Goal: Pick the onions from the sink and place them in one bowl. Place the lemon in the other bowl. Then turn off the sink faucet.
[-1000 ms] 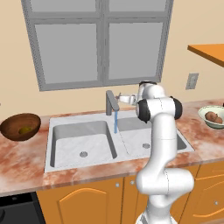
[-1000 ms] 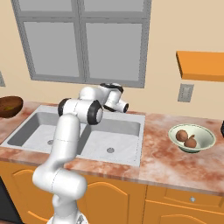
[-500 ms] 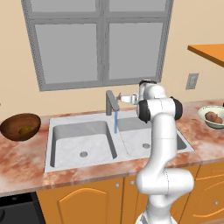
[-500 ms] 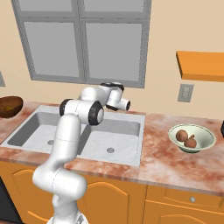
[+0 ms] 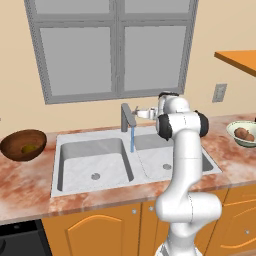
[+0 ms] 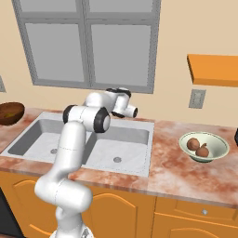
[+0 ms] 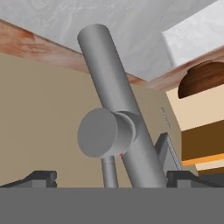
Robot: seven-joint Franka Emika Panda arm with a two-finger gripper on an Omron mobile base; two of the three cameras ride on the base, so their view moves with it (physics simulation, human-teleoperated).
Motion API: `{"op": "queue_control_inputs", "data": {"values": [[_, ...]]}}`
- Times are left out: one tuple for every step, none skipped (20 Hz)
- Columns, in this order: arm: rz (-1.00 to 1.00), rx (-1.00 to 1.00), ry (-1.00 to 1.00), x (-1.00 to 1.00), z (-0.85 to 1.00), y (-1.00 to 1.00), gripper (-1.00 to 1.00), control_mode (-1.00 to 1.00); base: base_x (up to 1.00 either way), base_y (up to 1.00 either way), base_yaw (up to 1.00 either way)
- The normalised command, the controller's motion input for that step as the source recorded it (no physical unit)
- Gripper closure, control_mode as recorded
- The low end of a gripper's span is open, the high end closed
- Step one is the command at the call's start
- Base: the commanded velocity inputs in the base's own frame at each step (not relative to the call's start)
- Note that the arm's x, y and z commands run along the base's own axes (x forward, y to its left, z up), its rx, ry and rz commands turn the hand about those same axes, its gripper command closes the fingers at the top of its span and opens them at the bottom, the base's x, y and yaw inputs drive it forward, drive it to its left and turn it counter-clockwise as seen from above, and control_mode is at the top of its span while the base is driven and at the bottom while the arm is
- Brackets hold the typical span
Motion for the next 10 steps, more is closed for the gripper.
{"op": "queue_control_inputs", "data": {"values": [[0.15, 0.05, 0.0, 0.51, 0.0, 0.08, -1.0, -1.0, 0.0, 0.0, 0.0], [0.16, 0.05, 0.0, 0.52, 0.0, 0.07, -1.0, -1.0, 0.0, 0.0, 0.0], [0.18, 0.06, 0.0, 0.58, 0.0, 0.03, -1.0, -1.0, 0.0, 0.0, 0.0], [0.2, 0.06, 0.0, 0.61, 0.0, 0.0, -1.0, -1.0, 0.0, 0.0, 0.0], [0.22, 0.07, 0.0, 0.62, 0.0, 0.0, -1.0, -1.0, 0.0, 0.0, 0.0], [0.24, 0.07, 0.0, 0.63, 0.0, 0.0, -1.0, -1.0, 0.0, 0.0, 0.0], [0.27, 0.08, 0.0, 0.67, 0.0, 0.0, -1.0, -1.0, 0.0, 0.0, 0.0], [0.29, 0.09, -0.01, 0.73, 0.0, 0.0, -1.0, -1.0, 0.0, 0.0, 0.0], [0.31, 0.09, -0.02, 0.73, -0.02, 0.0, -1.0, -1.0, 0.0, 0.0, 0.0], [0.31, 0.09, -0.05, 0.71, -0.08, 0.0, -1.0, -1.0, 0.0, 0.0, 0.0]]}}
